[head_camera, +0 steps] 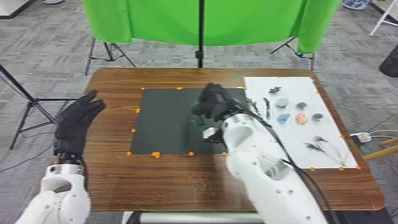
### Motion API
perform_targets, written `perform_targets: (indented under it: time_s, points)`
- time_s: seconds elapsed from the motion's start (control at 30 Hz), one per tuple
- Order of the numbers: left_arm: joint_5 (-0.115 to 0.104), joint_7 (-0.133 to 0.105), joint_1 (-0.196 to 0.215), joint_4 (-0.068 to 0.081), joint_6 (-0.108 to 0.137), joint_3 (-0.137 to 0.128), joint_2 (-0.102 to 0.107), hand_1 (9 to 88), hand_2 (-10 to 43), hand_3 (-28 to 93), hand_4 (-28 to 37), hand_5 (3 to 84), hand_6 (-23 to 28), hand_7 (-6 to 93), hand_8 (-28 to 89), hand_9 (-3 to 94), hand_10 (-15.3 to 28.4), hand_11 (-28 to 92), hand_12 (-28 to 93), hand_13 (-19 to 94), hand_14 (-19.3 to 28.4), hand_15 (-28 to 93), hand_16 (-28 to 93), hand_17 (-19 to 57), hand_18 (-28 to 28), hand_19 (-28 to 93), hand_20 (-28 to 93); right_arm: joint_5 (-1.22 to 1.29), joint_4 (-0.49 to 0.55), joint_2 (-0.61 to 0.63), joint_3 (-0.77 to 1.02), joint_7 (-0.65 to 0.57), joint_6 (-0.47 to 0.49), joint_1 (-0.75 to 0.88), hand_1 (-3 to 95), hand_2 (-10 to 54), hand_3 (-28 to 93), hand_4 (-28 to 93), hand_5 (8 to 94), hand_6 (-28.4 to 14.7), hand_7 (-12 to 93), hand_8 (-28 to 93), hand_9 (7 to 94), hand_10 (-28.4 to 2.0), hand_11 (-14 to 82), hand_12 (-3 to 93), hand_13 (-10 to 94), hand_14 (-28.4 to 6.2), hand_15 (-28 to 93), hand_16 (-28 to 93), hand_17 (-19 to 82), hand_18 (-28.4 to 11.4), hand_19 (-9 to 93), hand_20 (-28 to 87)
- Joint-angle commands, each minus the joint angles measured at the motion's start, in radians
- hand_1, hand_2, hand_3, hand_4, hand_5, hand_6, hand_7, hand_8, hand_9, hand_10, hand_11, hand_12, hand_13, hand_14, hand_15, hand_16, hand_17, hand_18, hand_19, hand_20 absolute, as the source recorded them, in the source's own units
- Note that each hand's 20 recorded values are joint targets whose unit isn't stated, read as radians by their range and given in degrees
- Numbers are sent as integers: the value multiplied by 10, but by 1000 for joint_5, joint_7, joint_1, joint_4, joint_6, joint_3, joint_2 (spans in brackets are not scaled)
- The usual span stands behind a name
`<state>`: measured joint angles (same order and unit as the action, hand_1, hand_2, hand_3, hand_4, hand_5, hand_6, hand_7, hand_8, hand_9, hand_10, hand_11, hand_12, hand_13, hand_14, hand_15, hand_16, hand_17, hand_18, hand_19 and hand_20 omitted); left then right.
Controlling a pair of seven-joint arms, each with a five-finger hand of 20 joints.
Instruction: Arrange flowers
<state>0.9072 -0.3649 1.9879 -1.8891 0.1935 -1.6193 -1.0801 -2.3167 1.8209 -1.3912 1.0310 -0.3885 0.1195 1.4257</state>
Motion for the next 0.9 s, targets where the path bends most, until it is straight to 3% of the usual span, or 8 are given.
perform_targets:
  time_s: [0.03, 0.17, 0.23, 0.27, 0.7, 0.9]
  points:
    - [4, 19, -21, 19, -17, 51, -12, 217, -17, 675, -234, 488, 26, 99, -61, 476, 137, 156, 122, 388, 164, 137, 22, 101, 124, 98, 264, -10, -81, -130, -87, 0, 9, -42, 798, -95, -123, 539, 820, -18, 368, 231, 881, -116, 512, 244, 937, -8, 671, 212, 733, -82, 932, 521]
    - [3, 26, -30, 24, -21, 69, -10, 216, -17, 676, -233, 486, 26, 99, -60, 475, 137, 155, 122, 388, 165, 138, 23, 100, 124, 98, 264, 9, -117, -137, -116, -41, 19, -48, 791, -95, -106, 528, 819, -18, 374, 228, 881, -116, 515, 245, 937, -8, 672, 212, 733, -82, 932, 525]
    - [5, 30, -39, 29, -29, 78, -8, 217, -18, 676, -233, 484, 26, 98, -60, 475, 137, 155, 122, 388, 165, 138, 23, 99, 124, 98, 264, -9, -141, -143, -125, -45, 7, -46, 608, -95, 439, 107, 817, -17, 379, 221, 881, -115, 516, 243, 937, -7, 672, 212, 732, -81, 932, 527]
    - [5, 33, -41, 30, -31, 82, -8, 217, -18, 676, -232, 485, 26, 98, -60, 475, 137, 156, 122, 388, 165, 138, 22, 99, 124, 98, 263, -3, -149, -145, -127, -55, 8, -43, 587, -95, 500, 58, 817, -17, 379, 221, 881, -116, 517, 243, 937, -8, 672, 212, 733, -82, 932, 528]
    - [13, 42, -83, 49, -62, 117, -5, 220, -22, 677, -228, 483, 26, 97, -59, 474, 136, 156, 125, 385, 166, 139, 24, 97, 124, 98, 263, -36, -225, -165, -150, -35, -53, -40, 595, -95, 494, -6, 812, -16, 368, 200, 877, -116, 502, 241, 937, -6, 648, 222, 724, -76, 932, 512]
    - [16, 44, -76, 44, -69, 113, -6, 222, -25, 676, -223, 480, 24, 97, -58, 473, 136, 157, 126, 385, 165, 136, 25, 95, 124, 96, 261, -35, -232, -168, -140, -27, -46, -39, 590, -95, 376, 16, 820, -21, 364, 196, 882, -119, 482, 243, 937, -10, 632, 232, 720, -78, 932, 492]
